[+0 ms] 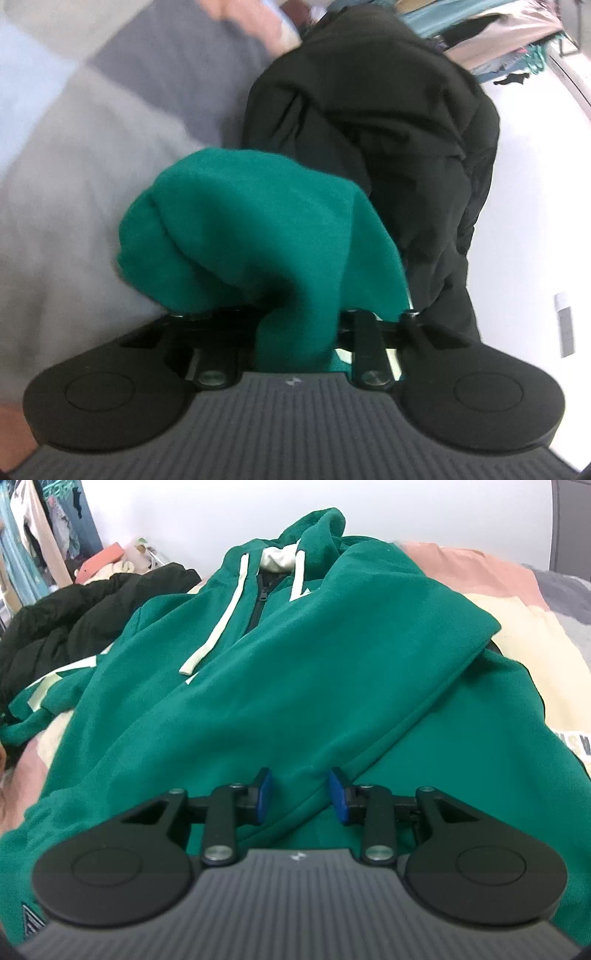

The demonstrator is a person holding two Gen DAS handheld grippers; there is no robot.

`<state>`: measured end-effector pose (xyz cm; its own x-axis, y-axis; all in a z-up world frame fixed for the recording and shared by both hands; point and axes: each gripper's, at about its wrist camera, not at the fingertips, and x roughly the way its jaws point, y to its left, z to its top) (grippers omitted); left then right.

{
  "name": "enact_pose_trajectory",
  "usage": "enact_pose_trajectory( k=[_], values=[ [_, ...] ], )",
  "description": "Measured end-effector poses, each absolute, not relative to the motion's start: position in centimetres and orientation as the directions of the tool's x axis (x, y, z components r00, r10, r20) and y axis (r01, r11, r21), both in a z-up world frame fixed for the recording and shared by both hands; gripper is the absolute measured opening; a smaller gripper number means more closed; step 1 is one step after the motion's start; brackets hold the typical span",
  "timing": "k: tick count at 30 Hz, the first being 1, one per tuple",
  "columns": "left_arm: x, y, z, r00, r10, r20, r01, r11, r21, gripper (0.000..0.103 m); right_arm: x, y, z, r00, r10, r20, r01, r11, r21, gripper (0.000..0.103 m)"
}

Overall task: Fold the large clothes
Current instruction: 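Grasp the other hoodie sleeve cuff with the left gripper and lift it, then carry the sleeve across the hoodie front with the left gripper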

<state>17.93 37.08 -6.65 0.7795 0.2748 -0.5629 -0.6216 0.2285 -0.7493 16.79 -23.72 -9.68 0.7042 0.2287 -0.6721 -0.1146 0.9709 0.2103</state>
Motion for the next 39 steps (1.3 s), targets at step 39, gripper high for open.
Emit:
enact_pose_trajectory(
  k=[39],
  values=[
    [17.4, -14.3, 0.9, 0.849, -0.173, -0.499, 0.3, 0.936, 0.185, 0.024, 12.9, -32.5, -5.0, 0.859, 0.147, -0.491, 0.071, 0.915, 0.398, 0.039]
  ],
)
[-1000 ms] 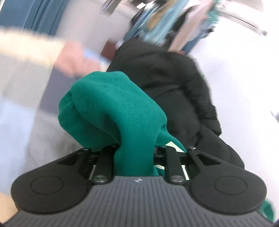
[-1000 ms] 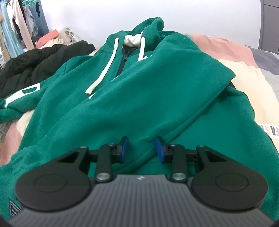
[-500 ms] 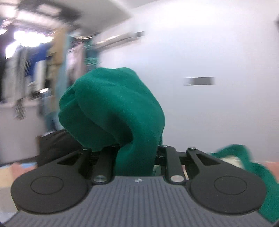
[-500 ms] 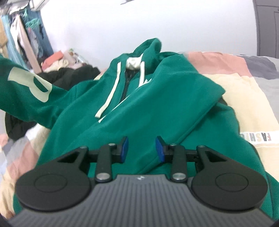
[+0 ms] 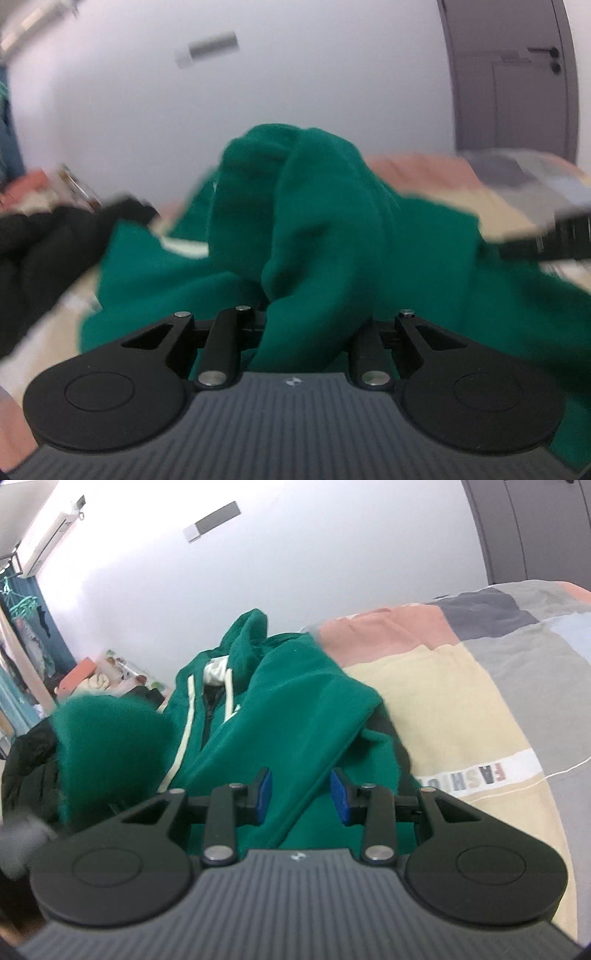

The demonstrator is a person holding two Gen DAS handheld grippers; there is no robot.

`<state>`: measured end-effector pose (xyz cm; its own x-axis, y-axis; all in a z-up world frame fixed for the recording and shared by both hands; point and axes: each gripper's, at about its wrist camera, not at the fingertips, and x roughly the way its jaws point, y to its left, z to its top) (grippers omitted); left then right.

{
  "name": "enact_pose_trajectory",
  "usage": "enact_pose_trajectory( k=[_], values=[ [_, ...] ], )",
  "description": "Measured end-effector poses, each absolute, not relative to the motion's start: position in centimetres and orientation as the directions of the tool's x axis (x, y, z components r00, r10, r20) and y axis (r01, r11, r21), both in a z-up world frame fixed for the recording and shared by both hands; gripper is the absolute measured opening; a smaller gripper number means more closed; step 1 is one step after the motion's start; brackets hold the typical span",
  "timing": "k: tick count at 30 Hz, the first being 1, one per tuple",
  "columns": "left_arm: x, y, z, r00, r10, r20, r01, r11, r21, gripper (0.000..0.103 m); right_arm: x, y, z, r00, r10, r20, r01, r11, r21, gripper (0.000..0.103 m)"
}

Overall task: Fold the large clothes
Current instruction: 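Carry the sleeve across the hoodie front with the left gripper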

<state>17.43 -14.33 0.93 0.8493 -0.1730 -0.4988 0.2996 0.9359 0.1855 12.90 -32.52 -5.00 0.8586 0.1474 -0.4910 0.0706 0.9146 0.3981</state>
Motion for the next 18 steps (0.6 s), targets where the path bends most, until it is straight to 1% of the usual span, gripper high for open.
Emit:
enact_pose_trajectory(
  k=[3, 5, 6, 7, 8, 10, 12, 15, 18],
  values=[
    [18.1, -13.8, 0.1, 0.808, -0.201, -0.553, 0.323, 0.937, 0.131, 0.024, 13.3, -32.8, -5.5, 0.852, 0.155, -0.5, 0.073, 0.91, 0.408, 0.039],
    [18.6, -12.6, 0.5, 0.793, -0.222, -0.568, 0.334, 0.937, 0.1, 0.029, 13.5, -32.9, -5.6, 0.851, 0.157, -0.5, 0.072, 0.91, 0.409, 0.039],
    [18.6, -12.3, 0.7, 0.773, -0.238, -0.588, 0.349, 0.934, 0.081, 0.044, 13.6, -32.9, -5.6, 0.852, 0.158, -0.499, 0.072, 0.909, 0.411, 0.039],
    [18.4, -11.5, 0.9, 0.744, -0.262, -0.615, 0.37, 0.927, 0.052, 0.068, 13.6, -32.9, -5.5, 0.853, 0.162, -0.495, 0.069, 0.907, 0.416, 0.039],
    [17.7, -10.8, 1.2, 0.715, -0.292, -0.636, 0.395, 0.918, 0.023, 0.075, 13.6, -33.0, -5.5, 0.854, 0.166, -0.492, 0.065, 0.906, 0.419, 0.039],
    [17.0, -9.3, 2.3, 0.676, -0.349, -0.649, 0.45, 0.893, -0.011, 0.079, 13.4, -32.9, -5.4, 0.855, 0.169, -0.49, 0.061, 0.906, 0.419, 0.039],
    [16.1, -8.5, 3.1, 0.638, -0.387, -0.665, 0.487, 0.873, -0.04, 0.08, 13.1, -32.9, -5.2, 0.858, 0.178, -0.482, 0.051, 0.904, 0.424, 0.039],
    [12.4, -5.8, 3.5, 0.62, -0.456, -0.638, 0.51, 0.853, -0.113, 0.082, 12.7, -32.5, -4.8, 0.861, 0.199, -0.469, 0.026, 0.902, 0.43, 0.039],
    [11.7, -1.9, 3.8, 0.632, -0.499, -0.593, 0.46, 0.857, -0.231, 0.082, 12.4, -31.9, -4.5, 0.861, 0.24, -0.449, -0.02, 0.897, 0.442, 0.039]
  ],
)
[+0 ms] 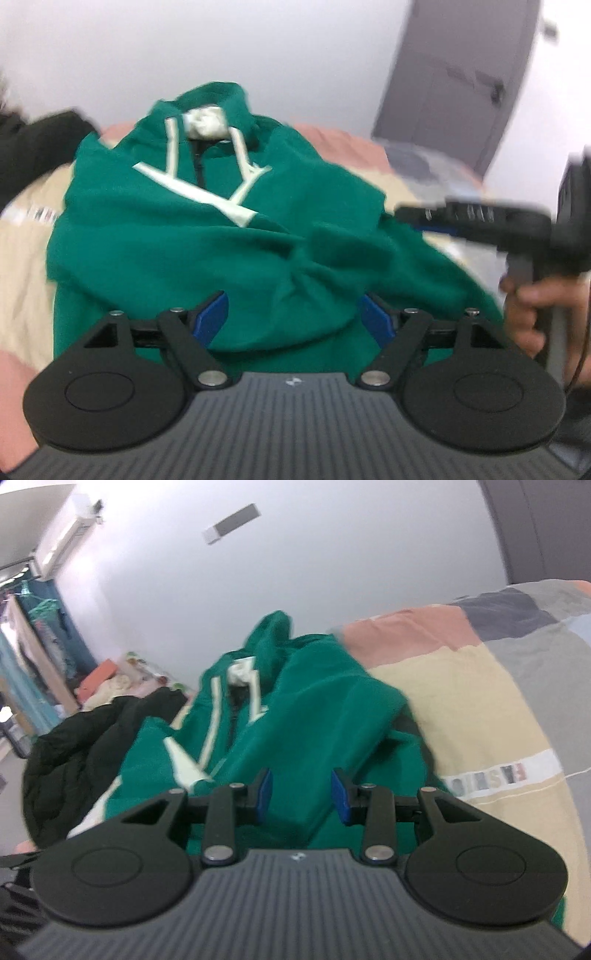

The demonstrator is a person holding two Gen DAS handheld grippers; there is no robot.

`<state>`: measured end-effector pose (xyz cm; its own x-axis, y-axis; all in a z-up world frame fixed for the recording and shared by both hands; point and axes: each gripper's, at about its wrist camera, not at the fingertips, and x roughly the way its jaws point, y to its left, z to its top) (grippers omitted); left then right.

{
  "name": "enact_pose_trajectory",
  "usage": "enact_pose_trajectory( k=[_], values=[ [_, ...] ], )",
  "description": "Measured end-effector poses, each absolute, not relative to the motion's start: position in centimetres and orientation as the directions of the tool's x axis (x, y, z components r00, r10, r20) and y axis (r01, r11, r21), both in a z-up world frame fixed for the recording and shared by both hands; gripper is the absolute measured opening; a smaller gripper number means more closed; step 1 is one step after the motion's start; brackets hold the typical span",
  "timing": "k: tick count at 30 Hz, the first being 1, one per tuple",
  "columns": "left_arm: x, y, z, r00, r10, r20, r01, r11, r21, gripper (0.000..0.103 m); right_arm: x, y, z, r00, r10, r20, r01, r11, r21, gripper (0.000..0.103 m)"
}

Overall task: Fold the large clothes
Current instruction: 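Carry the sleeve across the hoodie front with the left gripper, then lay the sleeve on the hoodie front and open the left gripper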

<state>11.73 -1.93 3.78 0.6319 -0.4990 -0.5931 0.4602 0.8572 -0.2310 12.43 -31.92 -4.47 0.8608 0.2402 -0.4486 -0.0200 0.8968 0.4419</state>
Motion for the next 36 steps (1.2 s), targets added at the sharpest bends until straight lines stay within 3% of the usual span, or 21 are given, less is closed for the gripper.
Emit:
enact_pose_trajectory(
  k=[3, 5, 6, 9, 14, 18, 20, 22, 23, 25, 30, 31, 33, 36],
  values=[
    [13.0, 1.7, 3.0, 0.663, -0.483, -0.572, 0.307, 0.872, -0.381, 0.082, 12.2, -30.9, -4.2, 0.858, 0.285, -0.428, -0.074, 0.892, 0.445, 0.041],
    [14.7, 3.5, 2.2, 0.668, -0.444, -0.597, 0.185, 0.876, -0.445, 0.082, 12.3, -30.2, -4.3, 0.85, 0.321, -0.418, -0.113, 0.886, 0.45, 0.06],
    [15.4, 4.5, 1.6, 0.666, -0.432, -0.609, 0.126, 0.869, -0.479, 0.081, 12.3, -29.9, -4.3, 0.843, 0.342, -0.415, -0.132, 0.879, 0.458, 0.064],
    [17.2, 6.8, -0.6, 0.657, -0.417, -0.628, -0.003, 0.832, -0.555, 0.08, 12.7, -28.7, -4.6, 0.83, 0.357, -0.429, -0.156, 0.886, 0.436, 0.064],
    [18.3, 8.8, -2.7, 0.669, -0.443, -0.596, -0.068, 0.762, -0.643, 0.08, 14.1, -27.1, -5.8, 0.792, 0.338, -0.508, -0.146, 0.913, 0.38, 0.064],
    [19.3, 9.5, -3.0, 0.688, -0.455, -0.566, -0.073, 0.732, -0.678, 0.064, 14.8, -26.2, -7.2, 0.753, 0.282, -0.594, -0.112, 0.945, 0.307, 0.064],
    [20.0, 10.1, -3.7, 0.693, -0.465, -0.551, -0.097, 0.697, -0.71, 0.049, 14.8, -26.4, -7.8, 0.737, 0.263, -0.623, -0.098, 0.953, 0.286, 0.065],
    [21.0, 10.4, -4.6, 0.7, -0.482, -0.526, -0.115, 0.652, -0.75, 0.024, 14.7, -26.2, -8.1, 0.731, 0.237, -0.639, -0.089, 0.963, 0.256, 0.074],
    [21.3, 10.5, -4.8, 0.701, -0.491, -0.516, -0.115, 0.637, -0.762, 0.02, 14.6, -26.1, -8.3, 0.726, 0.231, -0.648, -0.092, 0.966, 0.241, 0.075],
    [21.5, 10.5, -4.6, 0.711, -0.5, -0.495, -0.094, 0.63, -0.771, 0.011, 14.5, -25.9, -8.5, 0.713, 0.23, -0.662, -0.1, 0.968, 0.228, 0.075],
    [20.9, 11.8, -2.8, 0.753, -0.504, -0.423, -0.055, 0.592, -0.804, 0.009, 14.2, -25.5, -8.7, 0.677, 0.277, -0.682, -0.124, 0.956, 0.266, 0.075],
    [20.9, 12.1, -2.5, 0.763, -0.497, -0.413, -0.052, 0.59, -0.806, 0.009, 14.2, -25.3, -8.7, 0.671, 0.292, -0.681, -0.137, 0.952, 0.273, 0.072],
    [20.6, 12.9, -1.9, 0.783, -0.488, -0.387, -0.038, 0.582, -0.812, 0.009, 13.9, -24.5, -8.6, 0.662, 0.321, -0.678, -0.176, 0.945, 0.276, 0.052],
    [20.2, 14.3, -1.0, 0.817, -0.45, -0.361, -0.033, 0.587, -0.809, 0.009, 12.7, -22.7, -7.6, 0.689, 0.35, -0.634, -0.274, 0.937, 0.219, 0.041]
  ],
)
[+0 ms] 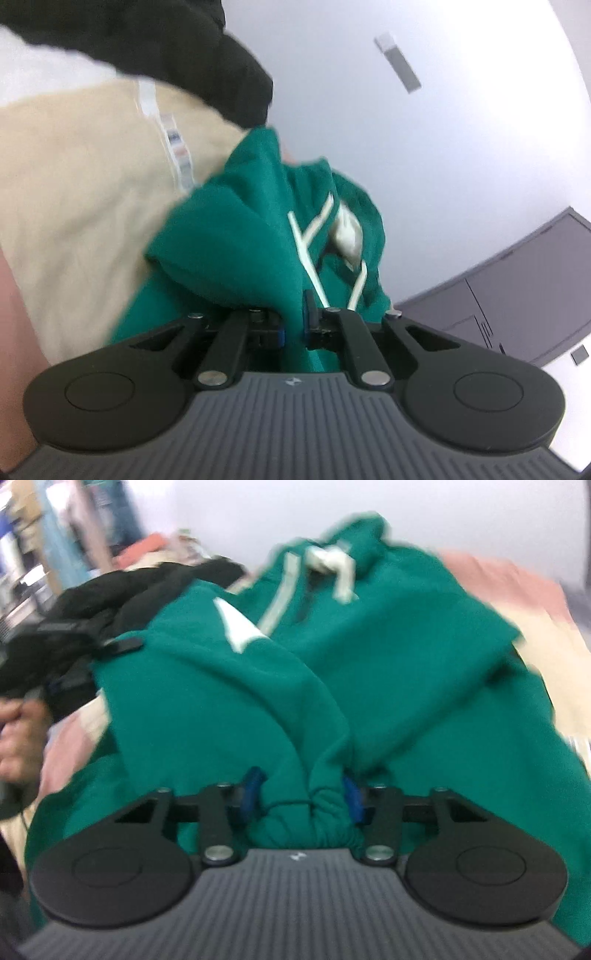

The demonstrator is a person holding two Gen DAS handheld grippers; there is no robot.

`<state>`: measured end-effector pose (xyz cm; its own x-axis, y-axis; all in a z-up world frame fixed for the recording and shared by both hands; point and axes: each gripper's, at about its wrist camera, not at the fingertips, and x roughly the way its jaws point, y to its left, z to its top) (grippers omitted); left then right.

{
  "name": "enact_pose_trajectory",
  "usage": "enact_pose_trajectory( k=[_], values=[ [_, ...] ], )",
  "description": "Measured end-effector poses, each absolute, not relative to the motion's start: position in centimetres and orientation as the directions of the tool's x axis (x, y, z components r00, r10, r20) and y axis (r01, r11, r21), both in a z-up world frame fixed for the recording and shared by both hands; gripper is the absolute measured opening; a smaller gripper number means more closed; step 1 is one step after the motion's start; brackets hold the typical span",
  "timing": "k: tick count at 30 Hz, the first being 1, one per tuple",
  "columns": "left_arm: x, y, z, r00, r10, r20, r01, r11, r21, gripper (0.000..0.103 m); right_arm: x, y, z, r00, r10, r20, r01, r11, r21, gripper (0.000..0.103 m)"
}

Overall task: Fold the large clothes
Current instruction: 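Lay the sleeve on the hoodie front and open the left gripper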

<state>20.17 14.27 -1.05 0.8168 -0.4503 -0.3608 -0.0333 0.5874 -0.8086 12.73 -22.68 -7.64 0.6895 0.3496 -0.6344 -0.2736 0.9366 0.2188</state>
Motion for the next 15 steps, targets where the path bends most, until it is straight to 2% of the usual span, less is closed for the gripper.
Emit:
enact_pose_trajectory(
  k=[5, 10, 12, 15],
  values=[
    [20.2, 16.8, -1.1, 0.85, -0.354, -0.389, -0.099, 0.618, -0.78, 0.009, 11.4, -20.2, -6.3, 0.72, 0.412, -0.559, -0.377, 0.908, 0.185, 0.04],
    [21.4, 16.3, -2.5, 0.8, -0.293, -0.523, -0.178, 0.718, -0.673, 0.01, 12.3, -18.6, -8.0, 0.685, 0.39, -0.616, -0.392, 0.909, 0.14, 0.04],
    [22.0, 15.3, -2.8, 0.763, -0.258, -0.593, -0.192, 0.785, -0.589, 0.01, 13.0, -19.0, -8.7, 0.669, 0.387, -0.635, -0.376, 0.913, 0.161, 0.043],
    [22.1, 14.6, -2.6, 0.756, -0.228, -0.614, -0.169, 0.837, -0.52, 0.011, 13.7, -19.8, -8.8, 0.654, 0.406, -0.638, -0.354, 0.91, 0.217, 0.045]
  ],
)
